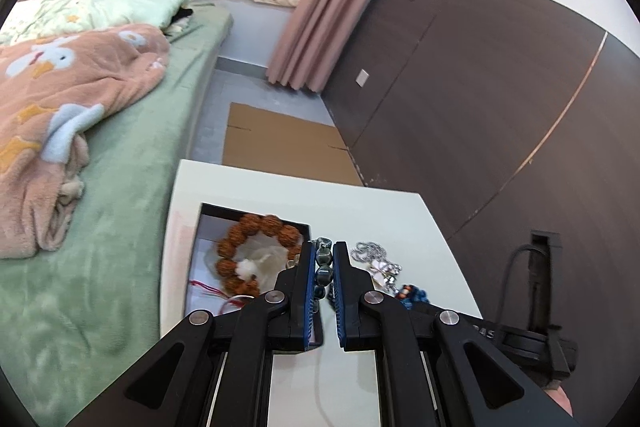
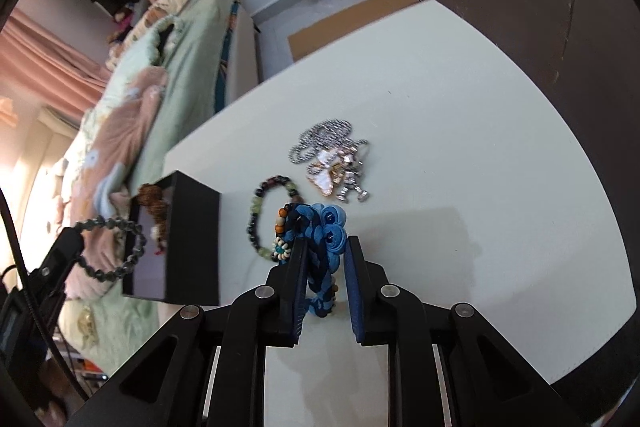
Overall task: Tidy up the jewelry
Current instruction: 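Drop the grey bead bracelet into the box with the left tool while the right tool lifts the blue bracelet, then lower the blue knotted bracelet into the black box and open the right tool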
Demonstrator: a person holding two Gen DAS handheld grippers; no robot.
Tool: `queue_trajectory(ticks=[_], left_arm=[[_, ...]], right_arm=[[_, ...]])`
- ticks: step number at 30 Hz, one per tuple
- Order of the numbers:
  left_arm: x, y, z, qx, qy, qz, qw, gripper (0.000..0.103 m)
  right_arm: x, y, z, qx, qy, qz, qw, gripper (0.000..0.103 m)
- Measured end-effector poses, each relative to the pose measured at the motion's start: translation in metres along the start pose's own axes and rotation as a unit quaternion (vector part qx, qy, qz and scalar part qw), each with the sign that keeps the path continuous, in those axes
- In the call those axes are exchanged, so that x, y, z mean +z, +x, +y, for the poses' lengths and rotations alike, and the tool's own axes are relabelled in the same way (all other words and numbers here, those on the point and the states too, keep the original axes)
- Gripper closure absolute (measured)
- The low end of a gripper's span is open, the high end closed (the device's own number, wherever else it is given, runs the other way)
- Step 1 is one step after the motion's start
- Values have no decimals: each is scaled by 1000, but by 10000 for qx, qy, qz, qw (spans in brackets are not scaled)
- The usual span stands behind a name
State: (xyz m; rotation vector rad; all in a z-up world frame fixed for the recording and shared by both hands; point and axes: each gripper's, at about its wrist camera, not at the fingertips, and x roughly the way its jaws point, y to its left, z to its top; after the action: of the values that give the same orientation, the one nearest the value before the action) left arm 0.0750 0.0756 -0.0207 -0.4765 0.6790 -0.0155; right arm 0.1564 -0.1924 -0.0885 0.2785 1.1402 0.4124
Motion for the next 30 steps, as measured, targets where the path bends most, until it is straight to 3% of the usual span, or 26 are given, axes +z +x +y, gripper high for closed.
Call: queue_trajectory(ticks=[9, 13, 14, 17, 18, 30], left_arm=[[2, 2, 11, 108, -228, 31, 9997, 94], [3, 14, 17, 198, -384, 380, 9983, 92], [3, 17, 20, 208, -463, 498, 9975, 87], [2, 21, 28, 202, -665, 594, 9958, 45], [3, 18, 30, 199, -727, 512, 9958, 36], [16, -5, 44, 327, -947, 42, 9950, 34]], right_arm=[[5, -4, 19, 231, -75, -155, 9996, 83], [7, -4, 26, 325, -119, -199, 9992, 83], [7, -5, 27, 345, -138, -215, 9991, 83], [8, -6, 31, 421, -183, -270, 9986, 83], [8, -6, 32, 443, -185, -284, 9984, 83], [14, -20, 58, 1106, -396, -731, 9904, 83]])
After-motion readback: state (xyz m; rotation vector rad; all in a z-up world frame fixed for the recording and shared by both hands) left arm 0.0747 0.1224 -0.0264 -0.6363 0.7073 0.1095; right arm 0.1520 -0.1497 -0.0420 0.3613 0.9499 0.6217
